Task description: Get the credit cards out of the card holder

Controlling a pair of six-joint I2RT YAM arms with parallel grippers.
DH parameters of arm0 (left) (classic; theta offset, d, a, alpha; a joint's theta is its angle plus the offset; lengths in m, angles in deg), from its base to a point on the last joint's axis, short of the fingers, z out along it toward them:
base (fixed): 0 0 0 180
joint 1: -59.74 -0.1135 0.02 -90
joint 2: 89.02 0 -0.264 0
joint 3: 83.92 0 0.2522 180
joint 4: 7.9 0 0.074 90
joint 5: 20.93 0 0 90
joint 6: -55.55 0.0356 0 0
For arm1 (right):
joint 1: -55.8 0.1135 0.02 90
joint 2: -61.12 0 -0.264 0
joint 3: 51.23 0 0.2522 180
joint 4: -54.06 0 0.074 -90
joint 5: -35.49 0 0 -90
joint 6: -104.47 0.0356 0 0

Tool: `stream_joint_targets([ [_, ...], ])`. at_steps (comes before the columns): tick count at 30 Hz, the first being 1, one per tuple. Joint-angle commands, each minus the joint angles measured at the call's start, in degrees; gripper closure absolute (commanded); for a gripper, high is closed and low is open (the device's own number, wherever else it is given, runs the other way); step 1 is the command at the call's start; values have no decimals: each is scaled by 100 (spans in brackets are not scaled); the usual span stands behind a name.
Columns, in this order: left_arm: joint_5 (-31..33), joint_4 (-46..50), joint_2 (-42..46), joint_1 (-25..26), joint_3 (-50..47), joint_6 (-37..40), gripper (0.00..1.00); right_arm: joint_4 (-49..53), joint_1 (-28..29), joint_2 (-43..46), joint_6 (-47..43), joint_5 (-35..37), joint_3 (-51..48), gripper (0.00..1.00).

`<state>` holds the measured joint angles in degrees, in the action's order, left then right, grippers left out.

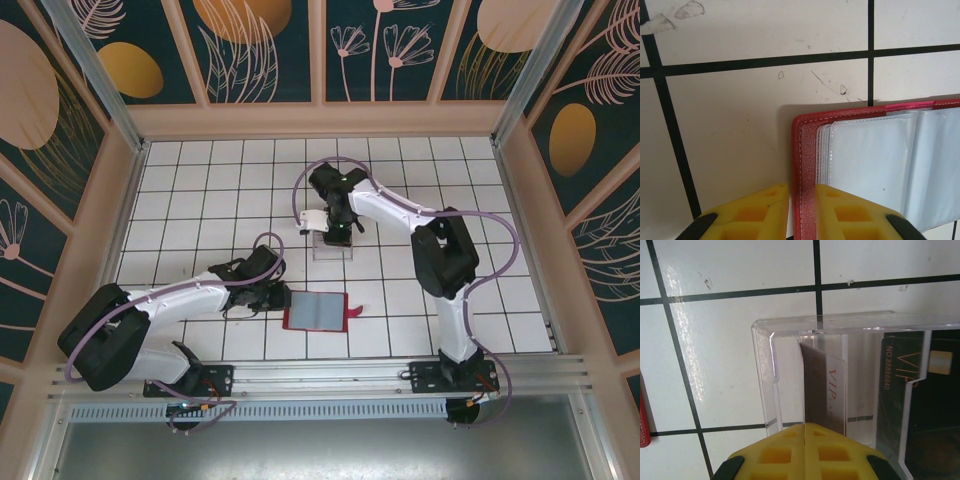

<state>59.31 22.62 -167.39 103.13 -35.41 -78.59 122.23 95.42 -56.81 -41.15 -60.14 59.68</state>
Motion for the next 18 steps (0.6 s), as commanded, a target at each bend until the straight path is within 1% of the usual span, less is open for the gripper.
stream_joint_targets([
  [1, 166, 189, 93, -7, 65, 95, 78, -179, -33, -13, -5, 302, 97, 93],
  [4, 223, 258, 108, -12, 137, 142, 78, -563, -33, 173, 42, 624, -47, 83],
  [8, 267, 280, 76, -7, 234, 183, 77, -1024, -16, 529, 102, 1054, -326, 77],
  [9, 294, 289, 57, -9, 274, 208, 77, -1113, -16, 629, 131, 1126, -393, 74],
  [11, 387, 336, 21, -15, 367, 268, 77, -1294, -23, 843, 161, 1194, -577, 70],
  [13, 560, 411, -12, -32, 484, 350, 75, -1535, -41, 1076, 275, 1232, -778, 63],
  [16, 839, 414, -39, -144, 618, 498, 70, -1945, -132, 1449, 573, 1174, -1140, 59],
  [17, 930, 359, -64, -188, 635, 550, 70, -2110, -166, 1584, 681, 1162, -1286, 56],
  [18, 1102, 321, -99, -231, 676, 610, 67, -2301, -211, 1738, 829, 1147, -1472, 50],
])
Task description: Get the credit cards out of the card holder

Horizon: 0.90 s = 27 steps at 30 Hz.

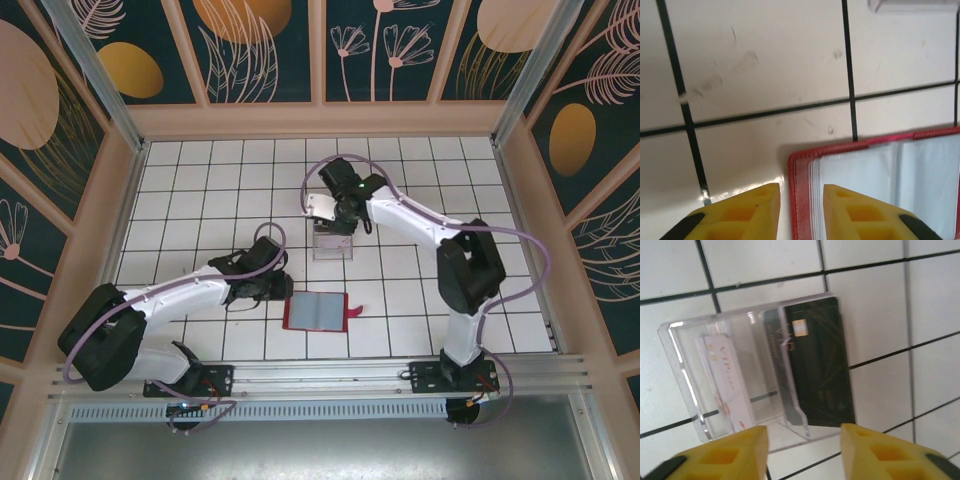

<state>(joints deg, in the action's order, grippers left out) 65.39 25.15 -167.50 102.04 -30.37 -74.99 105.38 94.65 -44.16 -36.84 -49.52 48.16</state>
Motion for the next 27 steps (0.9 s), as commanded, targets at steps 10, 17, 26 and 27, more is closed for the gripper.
stream_joint_targets([
  [10, 2037, 57, -569, -364, 793, 893, 6, -2559, -478, 1824, 2057, 335, -2448, 1],
  [17, 3216, -9, -578, -751, 943, 1265, 1, -4021, -1086, 2439, 3574, 811, -3921, 1],
  [26, 3665, -1674, -305, -2232, 158, 1615, 1, -6365, -2068, 2810, 4572, 912, -5737, 1],
  [27, 3673, -1901, -291, -2415, 59, 1594, 2, -6667, -2165, 2820, 4607, 962, -5911, 1],
])
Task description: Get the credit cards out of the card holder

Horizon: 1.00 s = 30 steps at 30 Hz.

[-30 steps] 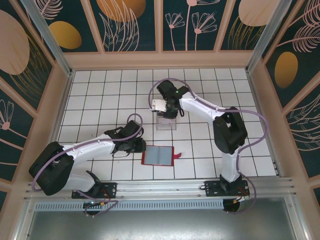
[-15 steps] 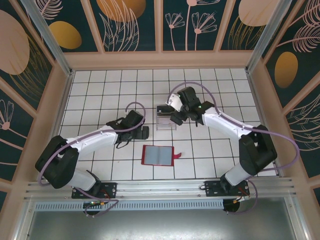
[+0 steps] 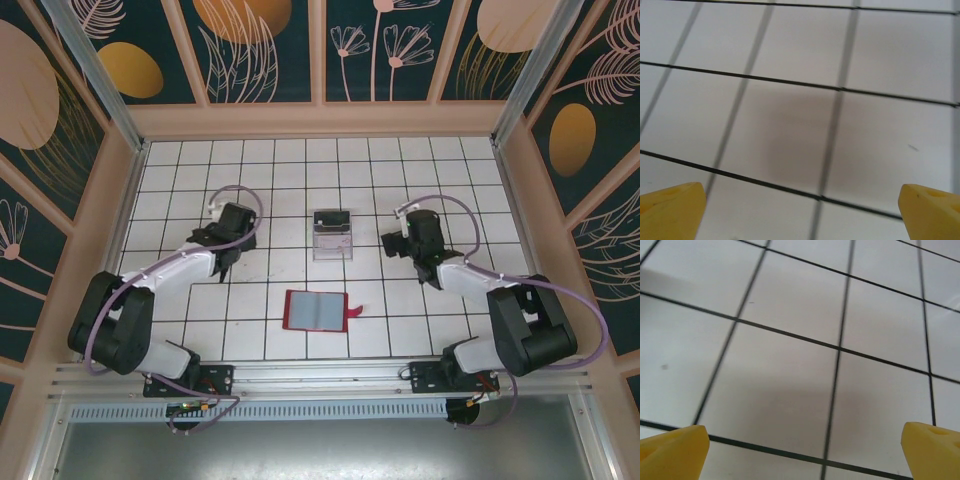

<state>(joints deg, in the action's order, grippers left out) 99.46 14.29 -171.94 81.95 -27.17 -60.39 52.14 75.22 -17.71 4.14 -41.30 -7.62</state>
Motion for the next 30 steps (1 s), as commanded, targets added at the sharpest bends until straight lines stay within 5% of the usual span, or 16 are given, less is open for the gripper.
stream_joint_targets([
  [1, 271, -999, 154, -566, -336, 125, 2, -1602, -301, 177, 535, 164, -460, 1],
  [12, 496, -2829, 52, -1609, -574, 604, 2, -4443, -1257, -12, 529, -108, -1536, 1],
  [15, -208, -4569, 133, -1747, -1367, 1285, 1, -4858, -1505, -126, 643, -399, -1624, 1],
  [20, -139, -7124, 1, -1868, -2568, 1707, 1, -5713, -1862, -682, 927, -986, -1814, 1],
  [30, -1371, -7831, -258, -1939, -2816, 2083, 1, -5553, -2119, -927, 1103, -1386, -1639, 1],
])
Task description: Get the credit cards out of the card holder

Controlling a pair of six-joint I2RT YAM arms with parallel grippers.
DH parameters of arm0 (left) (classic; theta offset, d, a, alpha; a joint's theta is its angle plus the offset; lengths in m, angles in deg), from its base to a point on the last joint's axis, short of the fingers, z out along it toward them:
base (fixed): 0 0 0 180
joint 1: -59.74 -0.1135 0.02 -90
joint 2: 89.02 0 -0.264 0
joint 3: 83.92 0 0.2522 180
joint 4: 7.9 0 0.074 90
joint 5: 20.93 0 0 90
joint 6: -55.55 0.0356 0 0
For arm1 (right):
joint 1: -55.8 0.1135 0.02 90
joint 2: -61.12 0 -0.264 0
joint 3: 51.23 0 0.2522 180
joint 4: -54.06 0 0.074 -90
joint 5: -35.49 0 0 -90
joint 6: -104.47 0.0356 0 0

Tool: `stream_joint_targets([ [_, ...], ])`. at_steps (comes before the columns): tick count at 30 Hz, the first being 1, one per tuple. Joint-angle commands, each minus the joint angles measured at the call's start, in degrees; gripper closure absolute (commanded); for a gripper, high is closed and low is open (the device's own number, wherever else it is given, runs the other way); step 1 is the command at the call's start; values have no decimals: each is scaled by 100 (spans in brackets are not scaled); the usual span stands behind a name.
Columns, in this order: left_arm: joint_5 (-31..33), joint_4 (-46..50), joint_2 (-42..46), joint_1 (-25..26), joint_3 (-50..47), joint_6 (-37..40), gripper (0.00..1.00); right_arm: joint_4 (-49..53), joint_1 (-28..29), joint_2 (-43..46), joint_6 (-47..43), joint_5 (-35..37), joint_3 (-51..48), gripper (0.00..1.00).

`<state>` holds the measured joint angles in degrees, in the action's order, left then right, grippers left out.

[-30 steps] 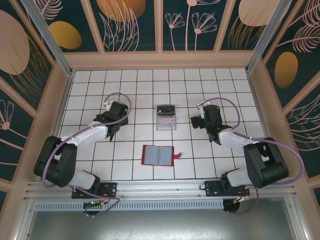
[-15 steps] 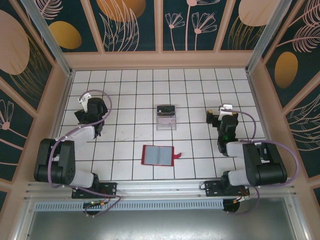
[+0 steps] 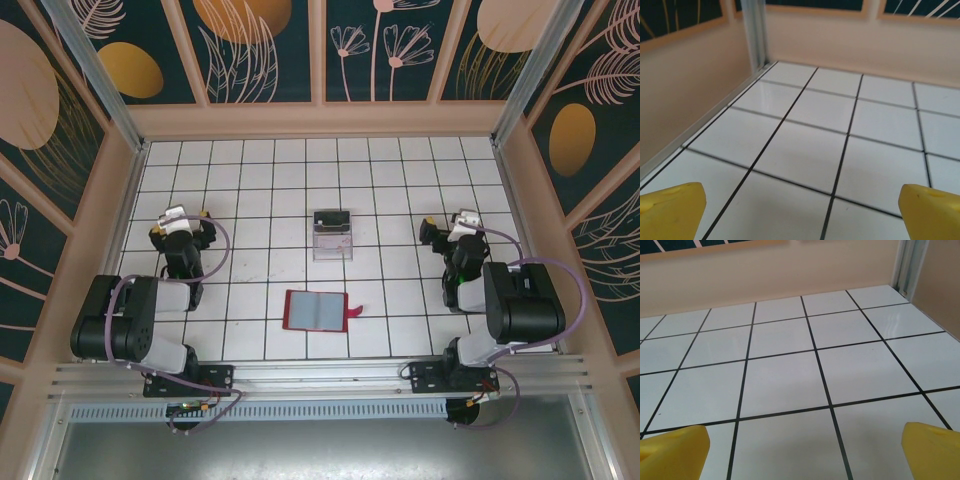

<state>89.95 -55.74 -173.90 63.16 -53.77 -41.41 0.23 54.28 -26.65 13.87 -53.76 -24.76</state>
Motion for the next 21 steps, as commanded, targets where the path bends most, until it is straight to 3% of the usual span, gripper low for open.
stream_joint_targets([
  [1, -576, -1310, -214, -78, -372, 236, 1, -356, -31, -32, 130, -145, 76, 1],
  [2, -627, -1788, -369, -78, -464, 285, 1, -360, -32, -32, 130, -132, 74, 1],
  [4, -663, -1214, -182, -78, -342, 265, 1, -369, -23, -35, 130, -127, 67, 1],
  [21, -641, -1350, -228, -78, -386, 281, 1, -491, -18, 6, 118, -130, -28, 1],
])
